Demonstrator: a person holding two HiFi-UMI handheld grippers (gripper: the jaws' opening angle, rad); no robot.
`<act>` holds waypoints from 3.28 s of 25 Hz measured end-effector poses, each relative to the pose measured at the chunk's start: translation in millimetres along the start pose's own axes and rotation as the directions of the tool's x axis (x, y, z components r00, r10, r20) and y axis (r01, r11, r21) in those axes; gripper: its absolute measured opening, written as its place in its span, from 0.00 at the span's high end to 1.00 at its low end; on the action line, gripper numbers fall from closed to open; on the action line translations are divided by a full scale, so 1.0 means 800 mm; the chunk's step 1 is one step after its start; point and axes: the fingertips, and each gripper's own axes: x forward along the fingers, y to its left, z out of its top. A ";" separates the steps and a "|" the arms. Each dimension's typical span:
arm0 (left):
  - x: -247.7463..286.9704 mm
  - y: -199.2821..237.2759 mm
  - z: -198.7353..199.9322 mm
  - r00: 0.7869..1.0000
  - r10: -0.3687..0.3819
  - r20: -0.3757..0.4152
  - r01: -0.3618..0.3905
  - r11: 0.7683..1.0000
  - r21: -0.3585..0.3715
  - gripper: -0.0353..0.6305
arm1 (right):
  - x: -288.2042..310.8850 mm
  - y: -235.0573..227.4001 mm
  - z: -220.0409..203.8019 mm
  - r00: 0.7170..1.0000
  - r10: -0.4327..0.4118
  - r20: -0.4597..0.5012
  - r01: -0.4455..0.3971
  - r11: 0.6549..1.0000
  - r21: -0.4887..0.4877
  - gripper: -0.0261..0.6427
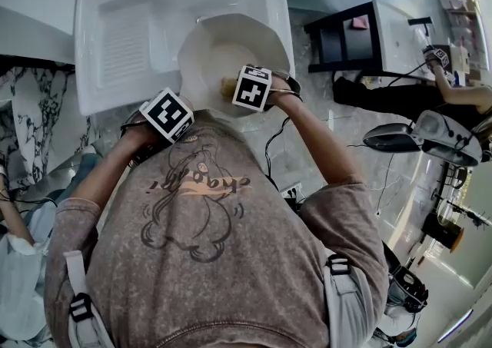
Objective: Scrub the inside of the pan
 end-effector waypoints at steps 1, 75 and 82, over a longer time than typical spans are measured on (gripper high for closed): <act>0.000 0.000 0.000 1.000 0.000 -0.001 0.000 1.000 0.000 0.74 | 0.000 0.003 0.004 1.000 0.007 0.007 -0.007 1.000 0.000 0.73; 0.000 0.001 0.008 0.997 -0.072 -0.018 0.072 0.997 -0.013 0.74 | 0.004 -0.132 -0.053 0.979 -0.157 -0.129 0.174 0.975 0.136 0.73; 0.002 -0.003 0.007 0.996 -0.084 -0.019 0.083 0.996 -0.008 0.75 | -0.008 -0.114 -0.069 0.978 -0.107 -0.177 0.135 0.979 0.156 0.73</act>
